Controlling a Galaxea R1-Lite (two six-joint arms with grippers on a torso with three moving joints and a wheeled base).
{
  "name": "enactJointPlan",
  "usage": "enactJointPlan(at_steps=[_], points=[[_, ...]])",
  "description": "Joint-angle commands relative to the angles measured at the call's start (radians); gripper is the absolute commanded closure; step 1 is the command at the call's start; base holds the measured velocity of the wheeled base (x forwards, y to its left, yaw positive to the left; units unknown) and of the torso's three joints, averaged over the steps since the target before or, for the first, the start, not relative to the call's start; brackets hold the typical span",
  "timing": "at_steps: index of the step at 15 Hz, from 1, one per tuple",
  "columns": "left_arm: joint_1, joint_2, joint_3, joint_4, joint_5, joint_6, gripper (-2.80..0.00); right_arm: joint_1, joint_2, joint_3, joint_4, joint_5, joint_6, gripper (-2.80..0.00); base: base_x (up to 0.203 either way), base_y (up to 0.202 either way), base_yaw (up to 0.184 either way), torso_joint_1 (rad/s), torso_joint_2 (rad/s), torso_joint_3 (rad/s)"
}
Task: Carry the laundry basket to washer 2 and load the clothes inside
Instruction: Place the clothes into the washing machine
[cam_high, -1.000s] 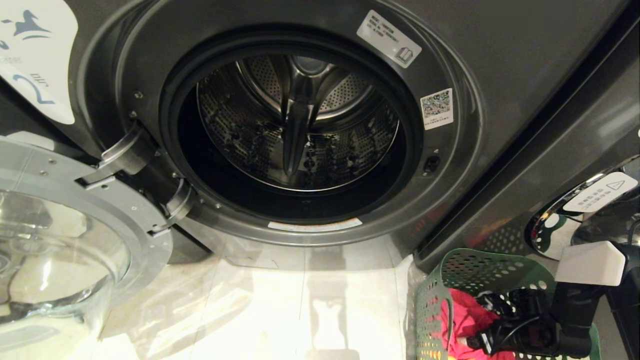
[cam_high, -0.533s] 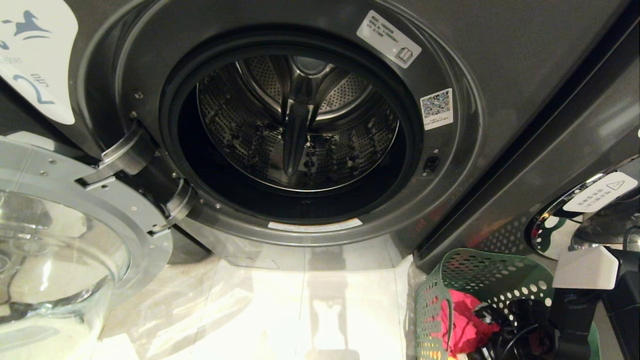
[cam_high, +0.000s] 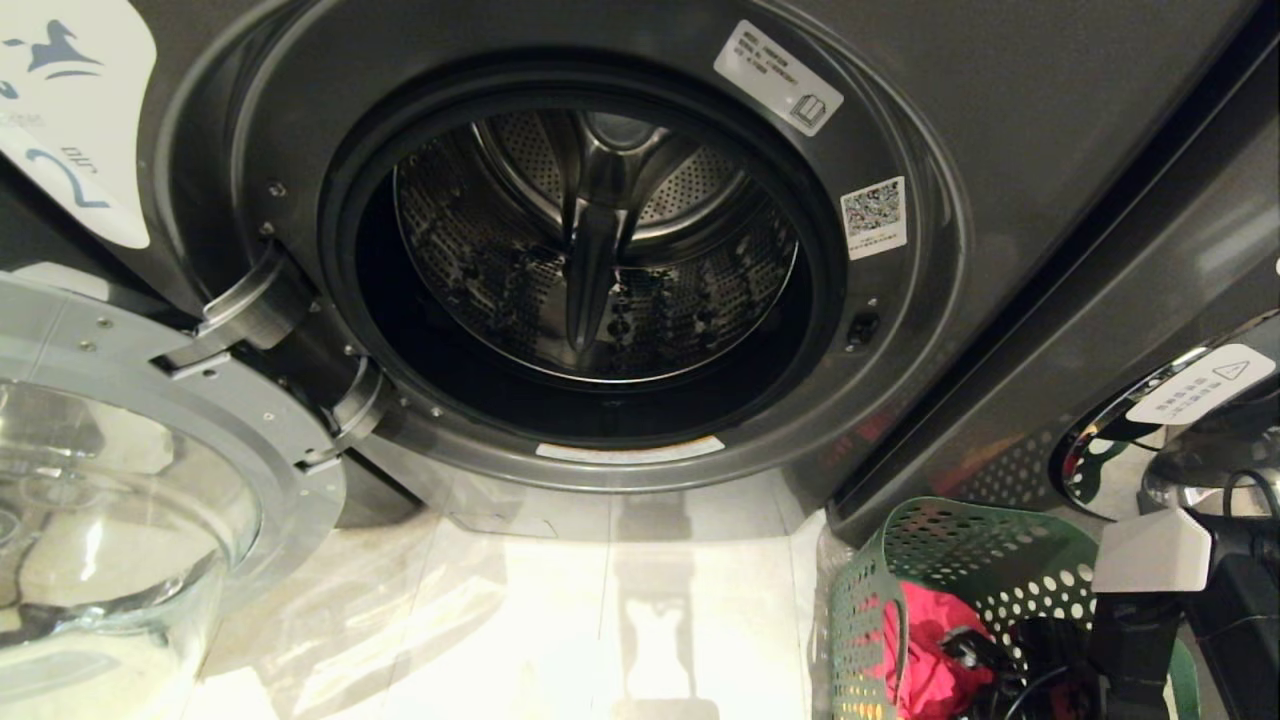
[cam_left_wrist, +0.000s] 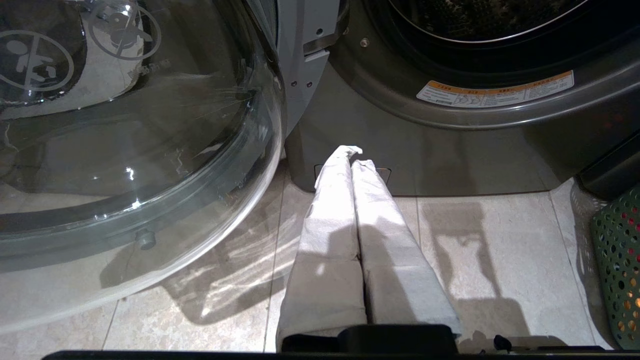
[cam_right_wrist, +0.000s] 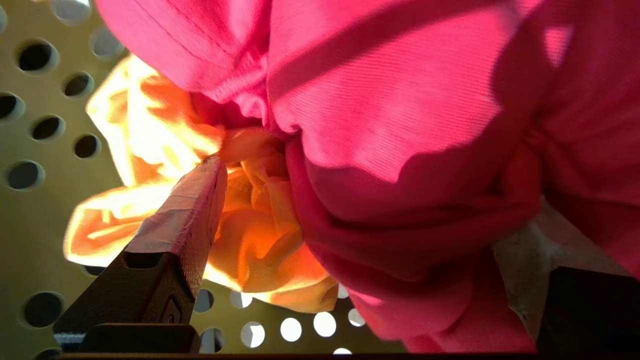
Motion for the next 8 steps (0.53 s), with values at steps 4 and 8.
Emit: enactJointPlan(at_steps=[4,8], points=[[0.001,0.000,0.040,-0.001,0.000,0.001,0.00,0.005,0.049,-0.010,-0.031,0.015,-0.047,-2.80,0.000,0.000,0.000,0.000,0.00,0.000],[0.001,0.000,0.040,-0.001,0.000,0.001,0.00,0.009,0.087,-0.047,-0.091,0.039,-0.059,-2.80,0.000,0.000,0.000,0.000,0.00,0.000]])
